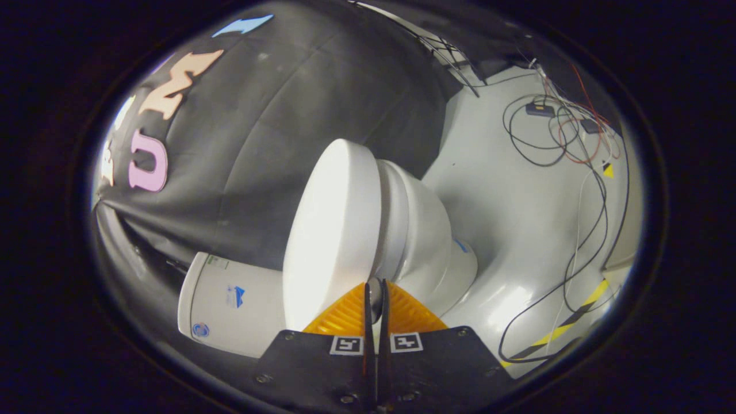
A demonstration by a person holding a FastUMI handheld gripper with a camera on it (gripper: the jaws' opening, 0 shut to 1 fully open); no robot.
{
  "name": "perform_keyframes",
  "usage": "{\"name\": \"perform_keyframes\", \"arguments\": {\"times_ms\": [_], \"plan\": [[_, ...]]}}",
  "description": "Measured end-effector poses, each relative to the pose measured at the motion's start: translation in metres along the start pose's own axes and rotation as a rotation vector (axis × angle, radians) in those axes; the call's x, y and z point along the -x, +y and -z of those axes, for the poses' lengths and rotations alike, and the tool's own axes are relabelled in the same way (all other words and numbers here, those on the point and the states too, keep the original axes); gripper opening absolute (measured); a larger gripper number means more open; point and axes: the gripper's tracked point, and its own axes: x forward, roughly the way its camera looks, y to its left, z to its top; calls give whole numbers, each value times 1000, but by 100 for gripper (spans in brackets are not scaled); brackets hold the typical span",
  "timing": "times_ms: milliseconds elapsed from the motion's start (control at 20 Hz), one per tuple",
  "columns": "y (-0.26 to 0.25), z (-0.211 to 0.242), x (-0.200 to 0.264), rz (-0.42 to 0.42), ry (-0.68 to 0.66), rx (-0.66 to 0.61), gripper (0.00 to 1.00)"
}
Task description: Open the toilet lid.
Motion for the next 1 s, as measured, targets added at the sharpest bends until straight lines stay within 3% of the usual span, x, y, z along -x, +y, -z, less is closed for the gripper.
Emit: {"name": "perform_keyframes", "arguments": {"times_ms": [250, 1000], "plan": [[31, -4, 15, -38, -20, 32, 3], [136, -4, 52, -120, -97, 413, 3]]}}
